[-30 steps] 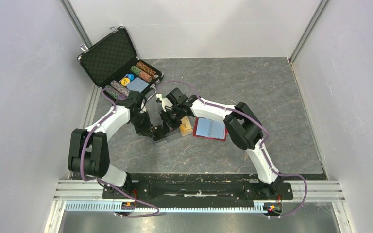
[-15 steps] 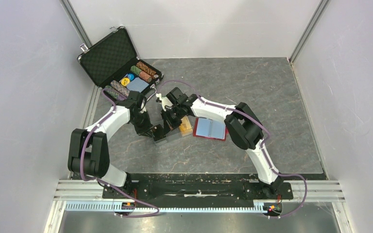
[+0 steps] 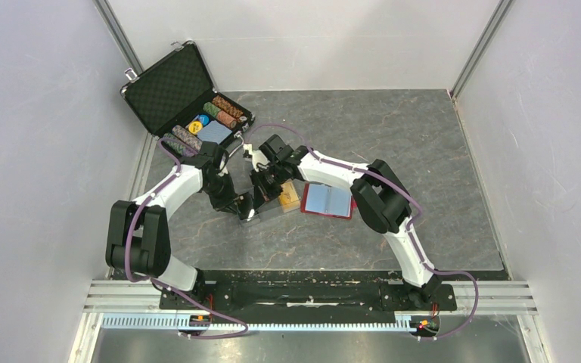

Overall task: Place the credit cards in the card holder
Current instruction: Pick up the credit card from the storage box.

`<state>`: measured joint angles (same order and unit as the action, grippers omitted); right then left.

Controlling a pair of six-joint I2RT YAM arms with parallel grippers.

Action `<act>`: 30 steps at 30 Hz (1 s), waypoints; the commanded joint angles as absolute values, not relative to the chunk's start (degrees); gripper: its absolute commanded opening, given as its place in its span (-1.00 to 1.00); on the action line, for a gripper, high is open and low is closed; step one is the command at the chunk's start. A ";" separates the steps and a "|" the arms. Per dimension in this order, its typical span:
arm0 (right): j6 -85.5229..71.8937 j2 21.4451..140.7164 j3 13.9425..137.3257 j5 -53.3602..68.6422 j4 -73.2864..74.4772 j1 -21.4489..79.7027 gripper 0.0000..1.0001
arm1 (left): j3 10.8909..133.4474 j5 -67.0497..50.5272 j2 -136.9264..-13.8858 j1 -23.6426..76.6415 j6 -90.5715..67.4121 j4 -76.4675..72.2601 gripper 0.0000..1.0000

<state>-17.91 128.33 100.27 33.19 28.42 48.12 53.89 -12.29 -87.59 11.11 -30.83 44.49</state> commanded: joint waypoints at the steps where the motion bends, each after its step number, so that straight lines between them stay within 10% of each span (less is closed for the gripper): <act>1: -20.70 126.32 102.26 38.06 23.20 48.35 -0.92 | 49.57 -14.94 -93.41 14.22 -30.06 37.00 -0.95; 10: -24.28 125.91 99.79 40.70 17.44 48.38 -0.52 | 50.01 -15.04 -94.24 14.33 -29.79 37.01 -0.95; 23: -22.33 129.95 100.52 37.58 21.11 48.34 -0.50 | 49.83 -14.66 -94.06 14.34 -29.79 37.00 -0.95; 30: -20.61 129.56 101.30 36.93 23.20 48.32 -1.00 | 49.75 -13.15 -93.52 14.33 -30.46 37.21 -0.96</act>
